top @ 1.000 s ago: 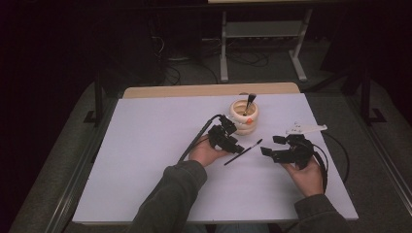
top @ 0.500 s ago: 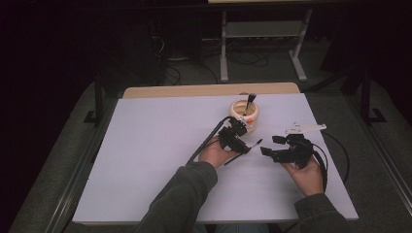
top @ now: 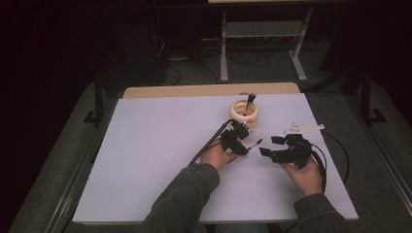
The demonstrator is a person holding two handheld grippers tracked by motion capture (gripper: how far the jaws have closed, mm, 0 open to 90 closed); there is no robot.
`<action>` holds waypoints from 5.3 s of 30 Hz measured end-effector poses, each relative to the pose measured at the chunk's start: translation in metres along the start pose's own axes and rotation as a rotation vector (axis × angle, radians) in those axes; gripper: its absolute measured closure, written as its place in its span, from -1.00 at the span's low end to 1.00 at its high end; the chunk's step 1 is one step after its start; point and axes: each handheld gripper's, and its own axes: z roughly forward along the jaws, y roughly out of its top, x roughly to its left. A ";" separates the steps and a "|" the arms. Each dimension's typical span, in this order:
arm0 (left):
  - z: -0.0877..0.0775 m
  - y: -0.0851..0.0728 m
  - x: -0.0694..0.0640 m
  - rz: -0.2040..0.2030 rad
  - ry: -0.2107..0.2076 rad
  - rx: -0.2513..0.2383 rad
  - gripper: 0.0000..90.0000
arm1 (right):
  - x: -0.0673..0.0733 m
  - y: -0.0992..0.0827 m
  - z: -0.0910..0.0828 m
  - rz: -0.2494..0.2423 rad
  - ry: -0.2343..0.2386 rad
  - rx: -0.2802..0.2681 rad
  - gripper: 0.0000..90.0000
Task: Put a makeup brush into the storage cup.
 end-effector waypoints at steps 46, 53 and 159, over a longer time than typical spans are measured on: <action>-0.001 0.004 0.000 0.008 0.041 0.047 0.91 | -0.003 -0.001 0.000 -0.002 0.009 -0.005 -0.35; -0.012 0.000 0.002 -0.002 0.022 -0.010 0.91 | -0.001 -0.001 0.001 0.000 0.014 -0.004 -0.36; -0.154 -0.126 -0.006 0.090 -0.069 -0.401 0.82 | 0.075 0.071 0.055 0.037 0.497 0.007 0.88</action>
